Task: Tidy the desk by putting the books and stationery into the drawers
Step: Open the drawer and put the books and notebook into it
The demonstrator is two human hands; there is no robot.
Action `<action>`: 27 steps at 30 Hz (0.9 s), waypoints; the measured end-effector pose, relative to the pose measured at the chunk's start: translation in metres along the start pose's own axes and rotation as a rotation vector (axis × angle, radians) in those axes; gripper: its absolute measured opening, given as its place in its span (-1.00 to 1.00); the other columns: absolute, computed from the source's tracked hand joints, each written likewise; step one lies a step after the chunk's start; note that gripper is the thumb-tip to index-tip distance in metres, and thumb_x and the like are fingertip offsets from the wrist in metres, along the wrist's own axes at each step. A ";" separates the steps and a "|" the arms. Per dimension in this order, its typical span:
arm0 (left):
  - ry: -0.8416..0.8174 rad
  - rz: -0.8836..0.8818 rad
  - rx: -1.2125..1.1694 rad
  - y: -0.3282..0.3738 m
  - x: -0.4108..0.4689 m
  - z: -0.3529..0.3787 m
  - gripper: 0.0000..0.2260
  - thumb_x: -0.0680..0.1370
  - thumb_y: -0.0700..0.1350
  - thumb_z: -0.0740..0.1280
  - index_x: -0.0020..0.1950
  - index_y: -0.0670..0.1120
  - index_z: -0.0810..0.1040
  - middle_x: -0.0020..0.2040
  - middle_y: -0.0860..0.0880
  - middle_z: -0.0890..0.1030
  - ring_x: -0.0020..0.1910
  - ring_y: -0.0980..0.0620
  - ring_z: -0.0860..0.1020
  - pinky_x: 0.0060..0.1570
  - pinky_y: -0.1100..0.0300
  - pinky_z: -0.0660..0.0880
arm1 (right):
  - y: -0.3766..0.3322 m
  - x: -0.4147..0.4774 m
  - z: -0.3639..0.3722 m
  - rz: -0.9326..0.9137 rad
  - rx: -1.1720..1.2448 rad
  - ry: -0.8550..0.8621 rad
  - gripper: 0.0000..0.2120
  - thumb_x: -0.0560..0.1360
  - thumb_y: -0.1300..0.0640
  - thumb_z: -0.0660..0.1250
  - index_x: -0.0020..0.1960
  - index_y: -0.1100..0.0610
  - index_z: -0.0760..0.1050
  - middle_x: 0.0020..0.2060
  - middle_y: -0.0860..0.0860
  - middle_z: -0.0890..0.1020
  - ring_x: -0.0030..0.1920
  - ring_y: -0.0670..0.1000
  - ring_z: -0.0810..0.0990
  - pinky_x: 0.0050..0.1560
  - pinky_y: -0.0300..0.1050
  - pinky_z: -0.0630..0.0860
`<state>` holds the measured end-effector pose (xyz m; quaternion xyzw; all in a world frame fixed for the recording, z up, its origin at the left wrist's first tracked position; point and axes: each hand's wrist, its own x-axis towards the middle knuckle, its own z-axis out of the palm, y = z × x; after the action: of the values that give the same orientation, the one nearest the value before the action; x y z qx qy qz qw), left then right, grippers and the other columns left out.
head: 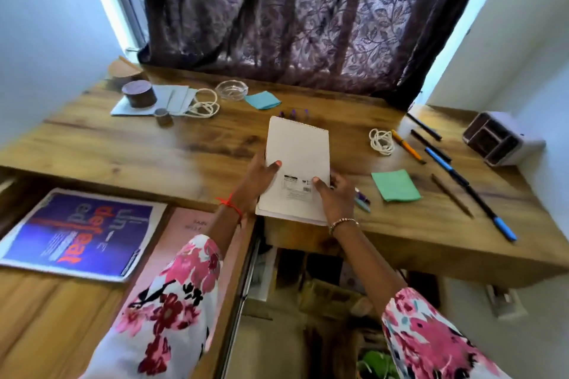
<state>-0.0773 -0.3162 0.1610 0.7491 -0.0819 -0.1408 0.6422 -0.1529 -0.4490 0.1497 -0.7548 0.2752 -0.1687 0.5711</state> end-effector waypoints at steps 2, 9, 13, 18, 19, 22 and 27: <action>-0.022 0.007 -0.012 -0.007 -0.030 -0.021 -0.65 0.58 -0.35 0.15 0.36 -0.27 0.25 0.23 -0.16 0.44 0.21 -0.11 0.44 0.21 0.03 0.38 | -0.001 -0.037 0.010 0.015 0.029 -0.005 -0.72 0.45 0.22 0.37 0.13 0.29 0.51 0.01 0.07 0.61 -0.07 -0.03 0.51 -0.21 -0.40 0.38; 0.014 -0.029 0.117 -0.042 -0.121 -0.094 -0.65 0.56 -0.17 0.25 0.34 -0.11 0.35 0.24 -0.13 0.50 0.20 -0.11 0.48 0.24 -0.04 0.40 | 0.008 -0.139 0.042 0.040 0.020 -0.060 -0.72 0.41 0.21 0.42 0.09 0.27 0.56 0.00 0.12 0.64 -0.16 -0.06 0.55 -0.19 -0.29 0.48; 0.004 -0.094 0.023 -0.061 -0.176 -0.124 -0.64 0.58 -0.27 0.19 0.38 -0.10 0.30 0.20 -0.07 0.49 0.16 -0.04 0.49 0.16 0.06 0.43 | 0.022 -0.190 0.057 0.065 0.001 -0.116 -0.70 0.39 0.24 0.43 0.10 0.31 0.55 0.02 0.15 0.63 -0.10 -0.02 0.55 -0.09 -0.20 0.51; 0.019 -0.199 0.050 -0.093 -0.231 -0.156 -0.64 0.58 -0.20 0.22 0.36 0.02 0.30 0.23 -0.10 0.51 0.13 -0.09 0.54 0.18 -0.12 0.45 | 0.042 -0.246 0.074 0.085 -0.039 -0.194 -0.73 0.40 0.26 0.41 0.09 0.30 0.56 0.01 0.15 0.65 -0.14 -0.03 0.57 -0.12 -0.22 0.55; 0.028 -0.217 0.044 -0.096 -0.239 -0.160 -0.63 0.58 -0.21 0.21 0.37 -0.02 0.30 0.23 -0.11 0.51 0.13 -0.10 0.54 0.17 -0.11 0.46 | 0.044 -0.255 0.076 0.072 -0.042 -0.197 -0.73 0.40 0.28 0.41 0.09 0.30 0.56 0.01 0.16 0.65 -0.14 -0.03 0.57 -0.11 -0.21 0.55; -0.003 -0.234 0.027 -0.108 -0.267 -0.174 -0.65 0.59 -0.22 0.18 0.38 -0.06 0.29 0.22 -0.09 0.50 0.10 -0.02 0.53 0.05 0.01 0.50 | 0.047 -0.278 0.085 0.039 -0.083 -0.204 -0.70 0.40 0.30 0.40 0.12 0.32 0.55 0.01 0.14 0.64 -0.13 -0.04 0.55 -0.10 -0.24 0.51; 0.033 -0.287 0.030 -0.121 -0.302 -0.211 -0.79 0.58 -0.31 0.17 0.16 -0.14 0.47 -0.03 -0.08 0.58 -0.10 -0.01 0.54 -0.27 0.17 0.53 | 0.042 -0.308 0.105 0.013 -0.137 -0.210 -0.68 0.41 0.32 0.37 0.16 0.29 0.53 0.08 0.15 0.62 -0.03 0.00 0.56 0.03 -0.19 0.50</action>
<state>-0.3036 -0.0069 0.1029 0.7647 0.0347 -0.2178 0.6055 -0.3459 -0.1889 0.0977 -0.8039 0.2295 -0.0660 0.5447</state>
